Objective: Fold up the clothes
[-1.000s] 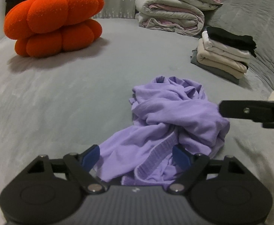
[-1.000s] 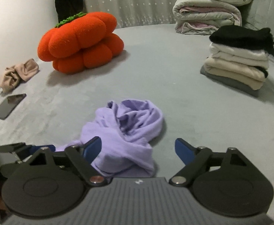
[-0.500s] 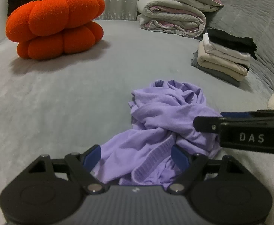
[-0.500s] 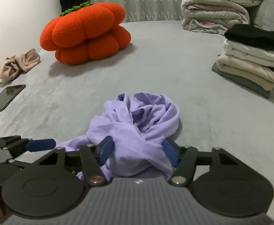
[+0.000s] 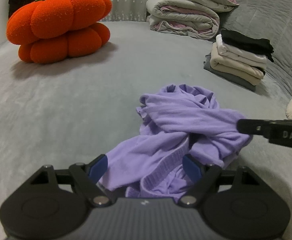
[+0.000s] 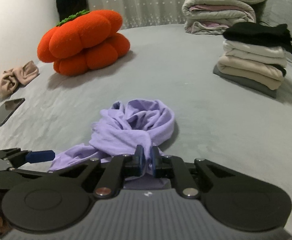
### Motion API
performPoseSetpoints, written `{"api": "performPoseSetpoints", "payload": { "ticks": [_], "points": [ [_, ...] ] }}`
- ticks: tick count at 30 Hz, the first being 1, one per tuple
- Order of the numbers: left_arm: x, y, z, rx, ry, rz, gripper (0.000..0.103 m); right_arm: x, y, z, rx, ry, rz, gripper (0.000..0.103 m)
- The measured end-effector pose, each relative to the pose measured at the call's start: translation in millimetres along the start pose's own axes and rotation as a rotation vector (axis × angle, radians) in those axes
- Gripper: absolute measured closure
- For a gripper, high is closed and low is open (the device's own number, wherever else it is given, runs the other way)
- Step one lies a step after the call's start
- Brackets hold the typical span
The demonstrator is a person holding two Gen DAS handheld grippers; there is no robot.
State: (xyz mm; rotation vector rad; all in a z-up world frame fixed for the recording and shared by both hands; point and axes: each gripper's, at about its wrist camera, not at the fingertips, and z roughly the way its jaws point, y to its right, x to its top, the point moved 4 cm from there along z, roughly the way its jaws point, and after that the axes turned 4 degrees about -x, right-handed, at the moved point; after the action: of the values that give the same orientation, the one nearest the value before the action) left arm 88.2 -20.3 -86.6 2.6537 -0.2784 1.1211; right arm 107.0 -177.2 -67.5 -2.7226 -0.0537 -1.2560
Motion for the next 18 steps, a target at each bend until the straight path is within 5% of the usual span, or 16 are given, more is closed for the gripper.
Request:
{"api": "performPoseSetpoints", "payload": {
  "ticks": [11, 18],
  "points": [
    [4.7, 1.0, -2.6, -0.020, 0.023, -0.013, 0.022, -5.5, 41.6, -20.7, -0.024, 0.001, 0.103, 0.094],
    [10.8, 1.8, 2.2, -0.040, 0.028, -0.016, 0.030, -16.9, 55.0, -12.4, -0.095, -0.094, 0.116, 0.097]
  ]
}}
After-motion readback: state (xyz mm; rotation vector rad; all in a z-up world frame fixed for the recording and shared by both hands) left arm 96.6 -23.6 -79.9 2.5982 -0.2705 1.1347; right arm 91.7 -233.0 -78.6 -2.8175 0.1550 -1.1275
